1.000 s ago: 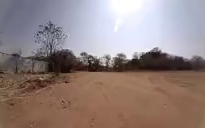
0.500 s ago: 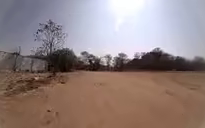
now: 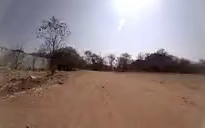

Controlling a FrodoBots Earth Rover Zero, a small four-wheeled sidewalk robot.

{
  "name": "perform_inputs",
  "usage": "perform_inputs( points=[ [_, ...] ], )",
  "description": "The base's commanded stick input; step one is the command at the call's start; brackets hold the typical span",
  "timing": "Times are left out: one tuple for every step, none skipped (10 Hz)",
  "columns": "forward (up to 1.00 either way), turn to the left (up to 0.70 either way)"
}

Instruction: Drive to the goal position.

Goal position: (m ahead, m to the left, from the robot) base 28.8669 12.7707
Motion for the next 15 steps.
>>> perform_inputs(
  points=[
    [1.00, 0.02],
    [1.00, 0.02],
    [1.00, 0.02],
    [1.00, 0.02],
    [1.00, 0.02],
    [1.00, 0.02],
    [1.00, 0.02],
    [1.00, 0.02],
    [1.00, 0.02],
    [1.00, 0.02],
    [1.00, 0.02],
    [1.00, 0.02],
    [1.00, 0.02],
    [1.00, 0.02],
    [1.00, 0.02]
  ],
)
